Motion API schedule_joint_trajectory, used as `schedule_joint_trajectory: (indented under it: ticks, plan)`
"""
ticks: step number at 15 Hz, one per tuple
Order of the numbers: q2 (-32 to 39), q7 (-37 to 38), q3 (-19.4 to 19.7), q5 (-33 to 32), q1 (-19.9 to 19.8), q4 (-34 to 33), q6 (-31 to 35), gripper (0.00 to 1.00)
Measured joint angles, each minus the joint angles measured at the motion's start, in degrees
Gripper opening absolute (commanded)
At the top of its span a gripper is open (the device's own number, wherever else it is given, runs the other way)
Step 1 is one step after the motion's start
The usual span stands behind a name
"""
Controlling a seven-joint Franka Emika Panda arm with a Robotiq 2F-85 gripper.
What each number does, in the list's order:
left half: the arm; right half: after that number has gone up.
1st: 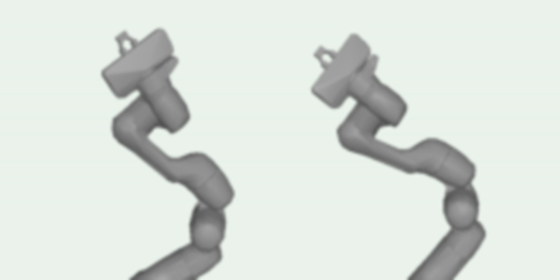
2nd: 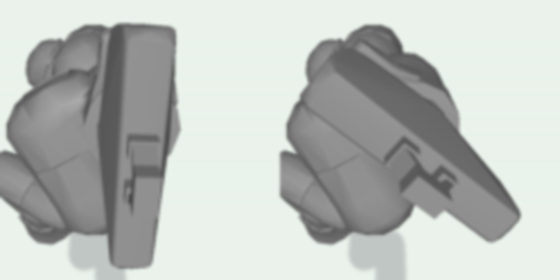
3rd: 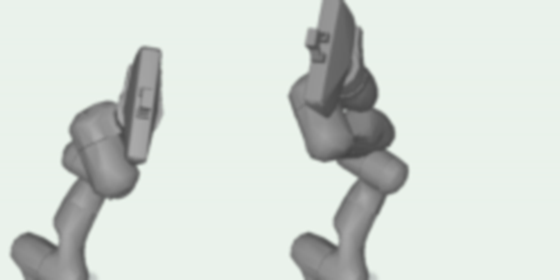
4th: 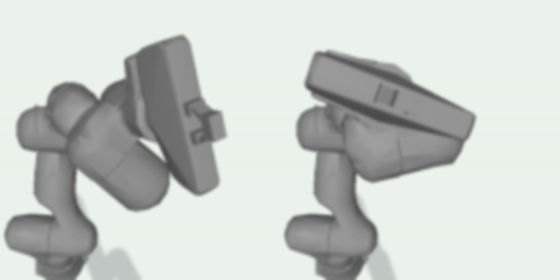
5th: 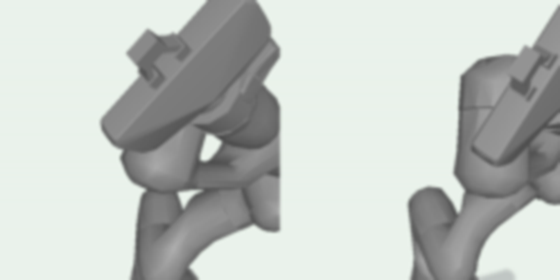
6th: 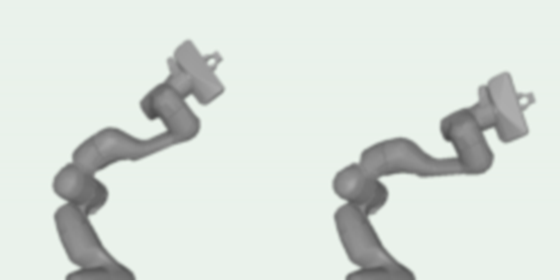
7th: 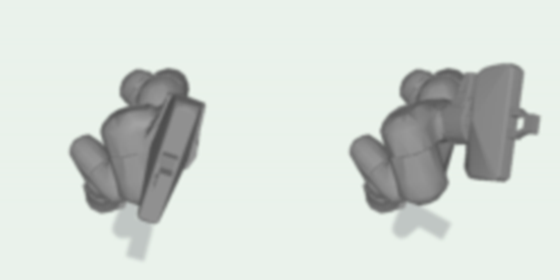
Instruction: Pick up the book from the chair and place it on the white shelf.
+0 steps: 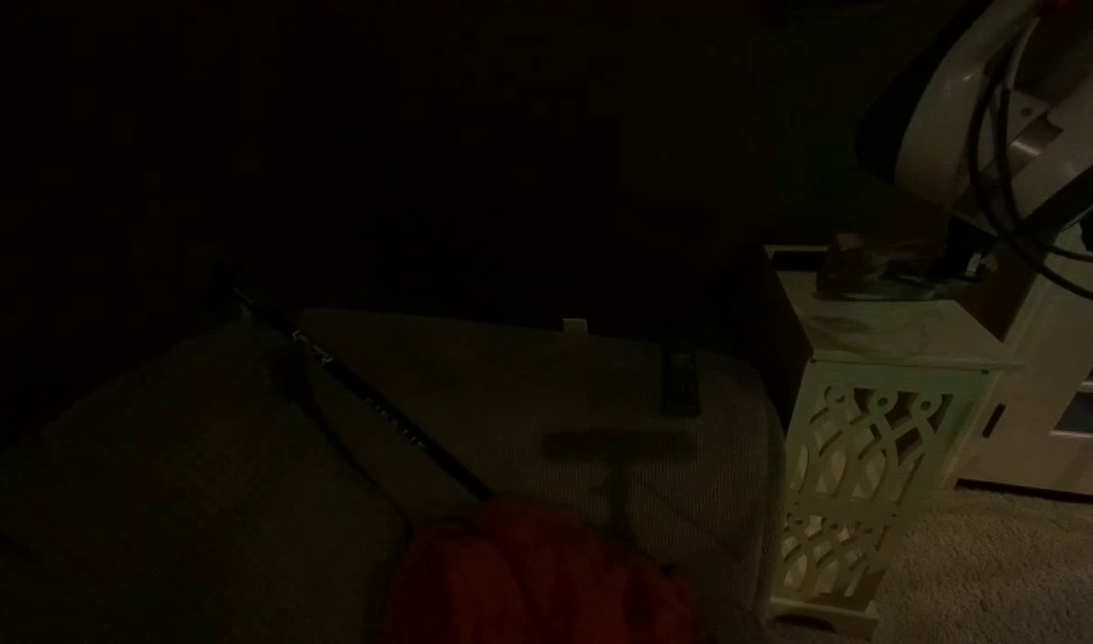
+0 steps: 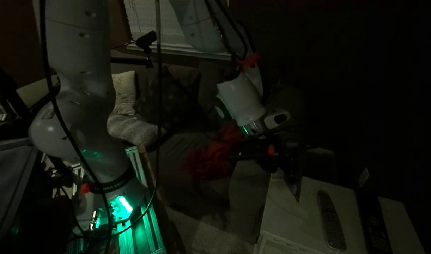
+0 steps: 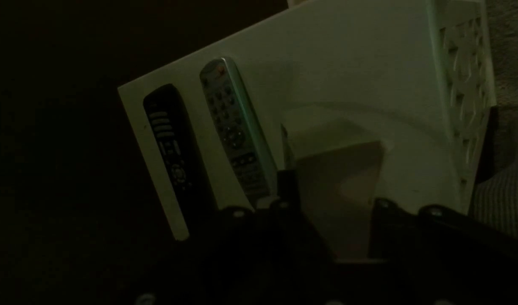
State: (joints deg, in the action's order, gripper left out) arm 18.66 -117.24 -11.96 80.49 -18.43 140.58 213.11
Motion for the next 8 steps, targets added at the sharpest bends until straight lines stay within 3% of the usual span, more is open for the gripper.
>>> schedule_joint_trajectory:
  ticks: [1,4,8]
  plan:
    - [1.3,2.1,0.0,-2.4,0.0,0.0,0.0,0.08]
    - [5.0,9.5,6.0,-10.6,5.1,-0.1,0.5,0.08]
    - [10.4,13.7,6.2,-14.7,4.9,-0.5,4.6,0.08]
